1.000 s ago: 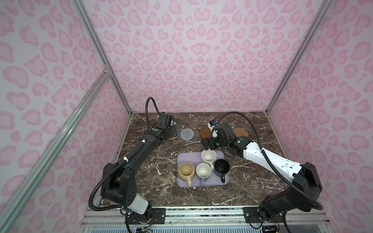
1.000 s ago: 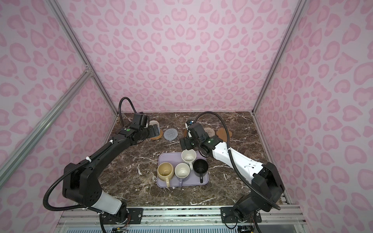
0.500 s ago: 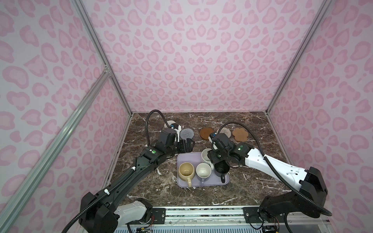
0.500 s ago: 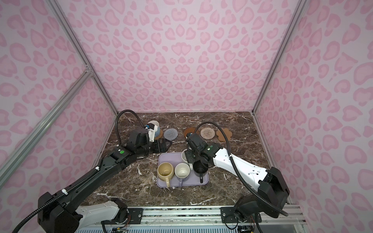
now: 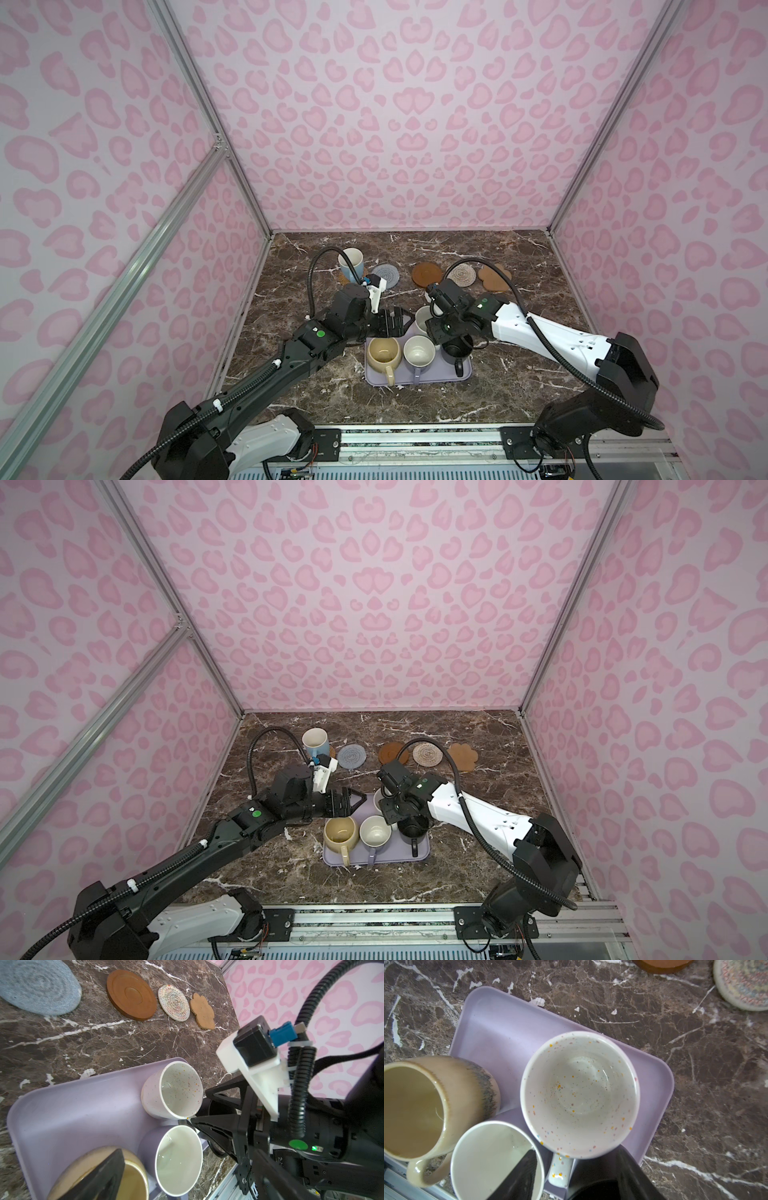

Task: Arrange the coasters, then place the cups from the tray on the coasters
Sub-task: 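Move the right gripper over the speckled white mug while left gripper nears tray, then close the right gripper on the speckled white mug and lift it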

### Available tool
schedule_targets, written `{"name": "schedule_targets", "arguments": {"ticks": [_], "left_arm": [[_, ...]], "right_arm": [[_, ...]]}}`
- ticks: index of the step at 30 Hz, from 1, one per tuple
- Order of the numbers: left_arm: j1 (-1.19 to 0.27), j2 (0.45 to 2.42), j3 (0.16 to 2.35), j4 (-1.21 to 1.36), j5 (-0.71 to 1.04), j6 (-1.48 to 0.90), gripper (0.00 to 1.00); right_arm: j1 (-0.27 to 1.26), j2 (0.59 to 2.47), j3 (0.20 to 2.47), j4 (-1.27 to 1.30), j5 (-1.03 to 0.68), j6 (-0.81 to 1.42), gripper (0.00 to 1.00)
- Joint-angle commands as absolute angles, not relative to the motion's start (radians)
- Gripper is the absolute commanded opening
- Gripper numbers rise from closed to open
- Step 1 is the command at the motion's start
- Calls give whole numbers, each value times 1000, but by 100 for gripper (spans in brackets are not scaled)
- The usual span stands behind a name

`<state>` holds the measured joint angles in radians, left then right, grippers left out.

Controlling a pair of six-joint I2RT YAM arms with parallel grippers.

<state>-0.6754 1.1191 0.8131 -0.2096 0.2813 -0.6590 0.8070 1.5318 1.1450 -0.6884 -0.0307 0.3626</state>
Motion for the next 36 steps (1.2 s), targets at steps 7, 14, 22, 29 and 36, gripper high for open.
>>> {"name": "schedule_targets", "arguments": {"ticks": [7,14,22,29,36], "left_arm": [[-699,1147,766,-74,297,-704,97],[-711,1174,765,-60,293,-710,97],[-717,1184,734,1,273,-746,97],[-721,1201,715,35,259,-767,97],[-724,1209,718,30,255,-763,97]], "right_arm": [[807,1577,1145,-709,-52,355,62],[802,1575,1138,-684,-49,354,64],[806,1536,1116,-690,-12,356,67],[805,1548,1121,-672,-24,350,68],[805,1578,1122,-651,-25,346,63]]}}
